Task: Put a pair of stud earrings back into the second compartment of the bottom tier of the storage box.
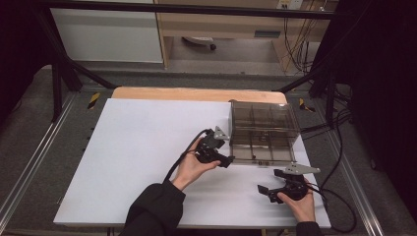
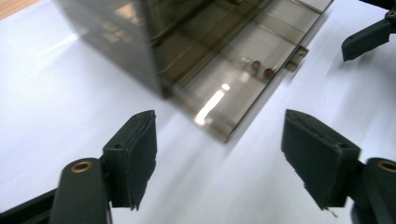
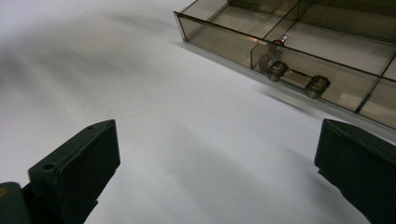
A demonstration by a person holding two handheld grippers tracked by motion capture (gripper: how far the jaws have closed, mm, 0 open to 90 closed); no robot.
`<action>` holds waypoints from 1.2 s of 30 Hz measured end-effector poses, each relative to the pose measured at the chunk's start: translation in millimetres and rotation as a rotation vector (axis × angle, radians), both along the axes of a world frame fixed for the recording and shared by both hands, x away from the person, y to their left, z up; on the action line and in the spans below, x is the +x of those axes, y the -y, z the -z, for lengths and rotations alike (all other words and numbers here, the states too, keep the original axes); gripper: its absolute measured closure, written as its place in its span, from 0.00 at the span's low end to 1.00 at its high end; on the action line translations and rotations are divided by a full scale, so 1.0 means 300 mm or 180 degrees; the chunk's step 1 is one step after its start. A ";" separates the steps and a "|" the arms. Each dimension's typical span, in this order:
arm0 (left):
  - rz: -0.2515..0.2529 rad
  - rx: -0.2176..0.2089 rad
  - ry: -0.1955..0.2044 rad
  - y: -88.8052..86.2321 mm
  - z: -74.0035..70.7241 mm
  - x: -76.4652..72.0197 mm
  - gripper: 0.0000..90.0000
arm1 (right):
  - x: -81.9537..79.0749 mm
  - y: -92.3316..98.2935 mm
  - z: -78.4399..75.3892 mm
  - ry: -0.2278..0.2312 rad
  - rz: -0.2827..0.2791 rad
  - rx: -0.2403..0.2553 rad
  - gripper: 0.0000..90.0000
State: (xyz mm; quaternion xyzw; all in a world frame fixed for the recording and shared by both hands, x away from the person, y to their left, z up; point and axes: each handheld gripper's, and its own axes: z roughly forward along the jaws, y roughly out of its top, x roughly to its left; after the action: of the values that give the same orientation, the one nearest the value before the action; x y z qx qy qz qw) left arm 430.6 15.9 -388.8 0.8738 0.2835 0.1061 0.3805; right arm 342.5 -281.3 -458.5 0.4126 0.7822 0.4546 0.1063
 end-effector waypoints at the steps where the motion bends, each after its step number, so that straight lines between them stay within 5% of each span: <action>1: -0.0023 -0.0011 0.0001 -0.022 -0.003 -0.002 0.27 | 0.000 0.000 0.000 -0.0004 -0.0004 -0.0003 0.01; 12: -0.0260 -0.0084 0.0023 -0.257 0.018 -0.033 0.14 | 0.001 -0.002 0.002 -0.0019 0.0011 -0.0019 0.01; 36: -0.0746 -0.0188 0.0121 -0.689 0.126 -0.165 0.12 | 0.001 -0.002 0.003 -0.0028 0.0054 -0.0041 0.01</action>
State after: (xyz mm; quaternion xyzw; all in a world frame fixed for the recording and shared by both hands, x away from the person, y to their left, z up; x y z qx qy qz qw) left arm 381.0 222.6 -426.5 0.8209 0.3795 0.1581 0.3964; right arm 342.8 -280.8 -459.3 0.4205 0.7820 0.4468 0.1094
